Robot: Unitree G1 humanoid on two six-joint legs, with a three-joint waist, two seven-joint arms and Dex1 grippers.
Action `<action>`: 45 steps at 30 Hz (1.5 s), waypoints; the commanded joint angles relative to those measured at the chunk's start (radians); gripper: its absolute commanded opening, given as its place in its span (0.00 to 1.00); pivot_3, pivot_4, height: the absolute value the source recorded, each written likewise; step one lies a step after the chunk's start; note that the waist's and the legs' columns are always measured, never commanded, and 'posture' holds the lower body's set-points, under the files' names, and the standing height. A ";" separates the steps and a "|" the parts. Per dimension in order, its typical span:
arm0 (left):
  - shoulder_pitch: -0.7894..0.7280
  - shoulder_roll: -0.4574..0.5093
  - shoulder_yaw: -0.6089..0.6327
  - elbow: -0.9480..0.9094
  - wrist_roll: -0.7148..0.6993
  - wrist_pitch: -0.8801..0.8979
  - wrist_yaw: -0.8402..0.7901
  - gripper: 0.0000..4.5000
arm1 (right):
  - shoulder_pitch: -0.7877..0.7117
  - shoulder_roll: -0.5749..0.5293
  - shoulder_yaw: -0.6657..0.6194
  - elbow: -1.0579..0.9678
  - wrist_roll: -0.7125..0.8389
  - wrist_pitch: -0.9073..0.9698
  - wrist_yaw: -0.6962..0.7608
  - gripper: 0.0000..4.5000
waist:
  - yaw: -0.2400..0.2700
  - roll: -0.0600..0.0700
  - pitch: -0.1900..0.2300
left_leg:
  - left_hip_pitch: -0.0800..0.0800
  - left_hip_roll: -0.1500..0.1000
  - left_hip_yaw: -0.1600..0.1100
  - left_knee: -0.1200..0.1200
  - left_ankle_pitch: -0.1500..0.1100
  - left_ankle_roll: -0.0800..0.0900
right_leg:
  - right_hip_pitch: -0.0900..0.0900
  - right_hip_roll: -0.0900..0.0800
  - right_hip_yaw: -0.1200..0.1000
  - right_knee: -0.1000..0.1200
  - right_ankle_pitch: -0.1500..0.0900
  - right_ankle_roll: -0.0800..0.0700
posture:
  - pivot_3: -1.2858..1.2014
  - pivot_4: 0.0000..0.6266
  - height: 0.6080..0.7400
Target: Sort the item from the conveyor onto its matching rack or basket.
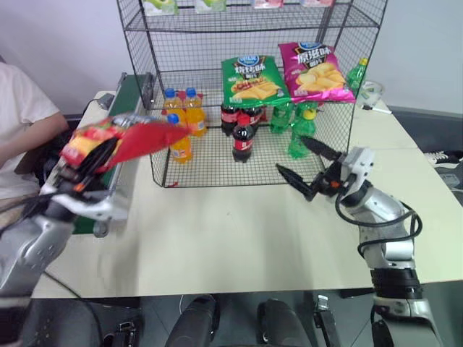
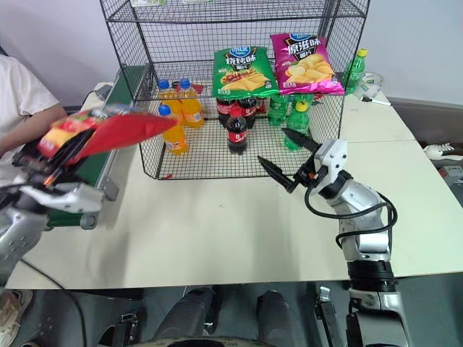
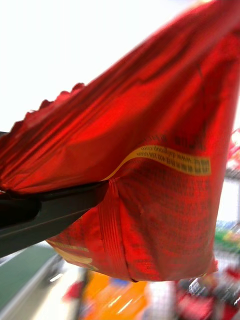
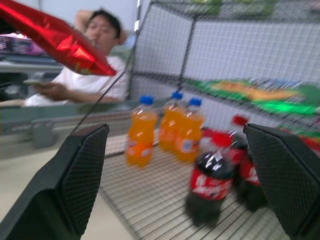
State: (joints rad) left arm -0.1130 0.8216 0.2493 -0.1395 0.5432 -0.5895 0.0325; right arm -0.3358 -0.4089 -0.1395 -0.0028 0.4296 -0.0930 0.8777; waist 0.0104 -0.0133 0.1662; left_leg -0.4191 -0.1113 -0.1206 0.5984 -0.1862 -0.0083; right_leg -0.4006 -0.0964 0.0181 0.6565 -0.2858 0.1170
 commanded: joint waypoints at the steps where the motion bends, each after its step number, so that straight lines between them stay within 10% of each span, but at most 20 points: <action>1: -0.152 -0.038 -0.061 0.024 0.012 0.059 -0.011 0.01 | -0.004 0.006 -0.008 -0.023 -0.021 -0.042 -0.033 1.00 | 0.000 0.000 0.000 | 0.000 0.000 0.000 0.000 0.000 0.000 | 0.000 0.000 0.000 0.001 0.000 0.000 | 0.52 0.24 1.00; 24: -1.105 -0.385 -0.472 1.306 0.231 0.319 0.430 0.01 | 0.003 0.005 0.048 -0.019 -0.072 -0.063 -0.071 1.00 | -0.008 -0.003 0.001 | -0.005 -0.001 0.002 0.009 0.001 -0.001 | -0.004 0.002 0.001 0.009 0.000 0.002 | 0.52 0.24 1.00; 45: -1.173 -0.421 -0.621 1.425 0.218 0.244 0.492 0.01 | 0.014 -0.016 0.060 -0.024 -0.093 -0.058 -0.062 1.00 | -0.006 -0.004 0.002 | -0.007 -0.001 0.002 0.013 0.001 0.000 | -0.005 0.002 0.001 0.009 0.001 0.003 | 0.52 0.24 1.00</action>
State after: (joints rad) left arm -1.2688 0.3786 -0.3683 1.2951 0.7561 -0.3711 0.4882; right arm -0.3138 -0.4126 -0.0806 0.0022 0.3322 -0.1430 0.8120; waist 0.0044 -0.0177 0.1681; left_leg -0.4262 -0.1126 -0.1189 0.6112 -0.1854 -0.0086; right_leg -0.4056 -0.0946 0.0190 0.6657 -0.2852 0.1201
